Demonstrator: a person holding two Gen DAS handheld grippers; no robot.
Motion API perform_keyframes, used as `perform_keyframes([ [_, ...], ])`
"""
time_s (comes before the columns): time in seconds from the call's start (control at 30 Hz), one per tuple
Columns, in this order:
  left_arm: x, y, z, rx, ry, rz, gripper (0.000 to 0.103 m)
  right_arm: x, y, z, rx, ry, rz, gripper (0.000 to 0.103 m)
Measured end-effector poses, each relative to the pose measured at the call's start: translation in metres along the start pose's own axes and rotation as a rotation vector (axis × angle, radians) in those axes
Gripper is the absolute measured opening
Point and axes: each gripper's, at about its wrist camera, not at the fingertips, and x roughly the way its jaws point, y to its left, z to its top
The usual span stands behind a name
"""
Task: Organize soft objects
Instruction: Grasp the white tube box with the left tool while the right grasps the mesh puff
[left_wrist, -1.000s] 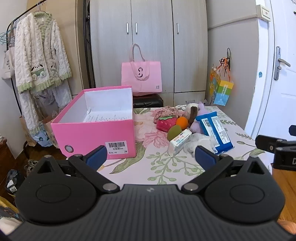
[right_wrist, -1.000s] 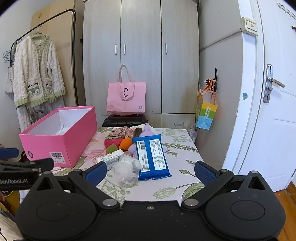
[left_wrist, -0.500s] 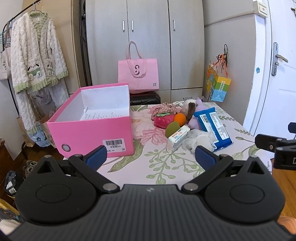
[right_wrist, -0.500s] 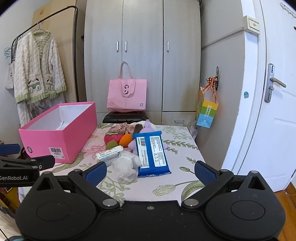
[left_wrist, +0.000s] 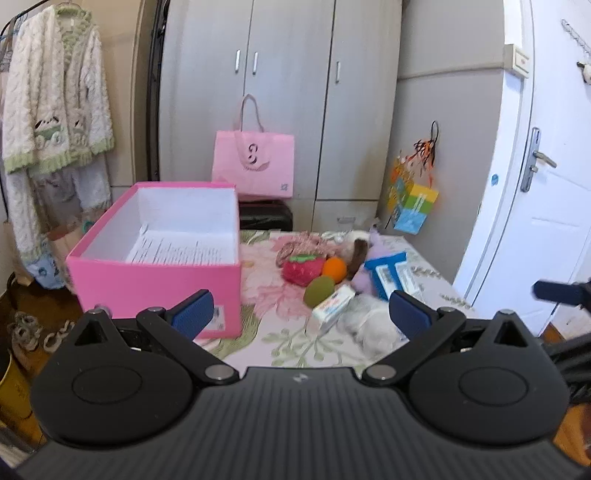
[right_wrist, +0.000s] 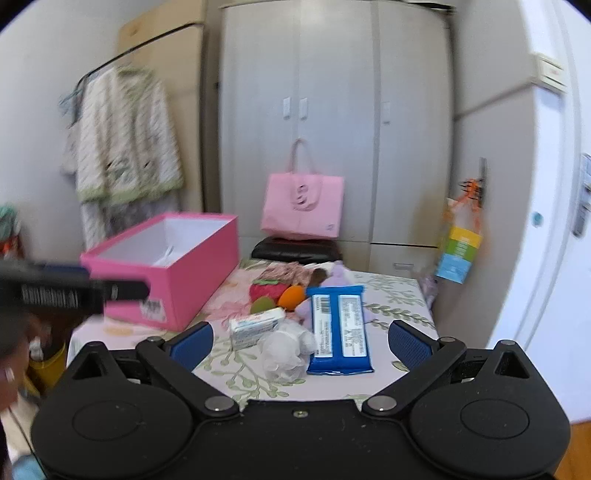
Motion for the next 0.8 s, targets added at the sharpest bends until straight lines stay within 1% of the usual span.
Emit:
perform_keyframes([
  [0.07,0.007,-0.005,0.004,0.025,-0.004,0.004,0.101,0.013,0.000,-0.001,-0.012,0.016,0.023,0.101],
  [0.2,0.031,-0.017,0.009,0.081,0.013,-0.052,0.098,0.035,-0.005,-0.007,-0.017,-0.013,0.108,0.101],
  [0.23,0.037,-0.020,0.009,0.092,0.016,-0.058,0.094,0.041,-0.006,-0.009,-0.018,-0.018,0.123,0.100],
  [0.27,0.047,-0.023,0.009,0.101,0.033,-0.061,0.093,0.048,-0.007,-0.011,-0.014,-0.019,0.139,0.100],
  [0.3,0.054,-0.025,0.009,0.099,0.046,-0.074,0.093,0.056,-0.009,-0.013,-0.007,-0.014,0.150,0.096],
  [0.33,0.062,-0.026,0.007,0.094,0.058,-0.097,0.091,0.063,-0.010,-0.015,0.000,-0.011,0.159,0.095],
  [0.43,0.089,-0.028,0.006,0.083,0.109,-0.155,0.077,0.088,-0.014,-0.022,0.012,0.006,0.178,0.094],
  [0.5,0.106,-0.028,0.004,0.081,0.143,-0.173,0.073,0.099,-0.015,-0.026,-0.001,0.002,0.192,0.091],
  [0.6,0.132,-0.026,-0.002,0.071,0.179,-0.169,0.065,0.112,-0.015,-0.032,-0.017,0.001,0.213,0.088],
  [0.63,0.139,-0.027,-0.003,0.070,0.187,-0.166,0.059,0.116,-0.014,-0.033,-0.022,0.001,0.216,0.087],
  [0.67,0.146,-0.027,-0.005,0.069,0.201,-0.162,0.054,0.122,-0.013,-0.035,-0.028,-0.001,0.216,0.084],
  [0.7,0.155,-0.027,-0.007,0.068,0.217,-0.162,0.051,0.126,-0.013,-0.036,-0.030,-0.002,0.213,0.081],
  [0.8,0.174,-0.026,-0.011,0.059,0.254,-0.172,0.041,0.140,-0.013,-0.038,-0.039,0.002,0.210,0.075],
])
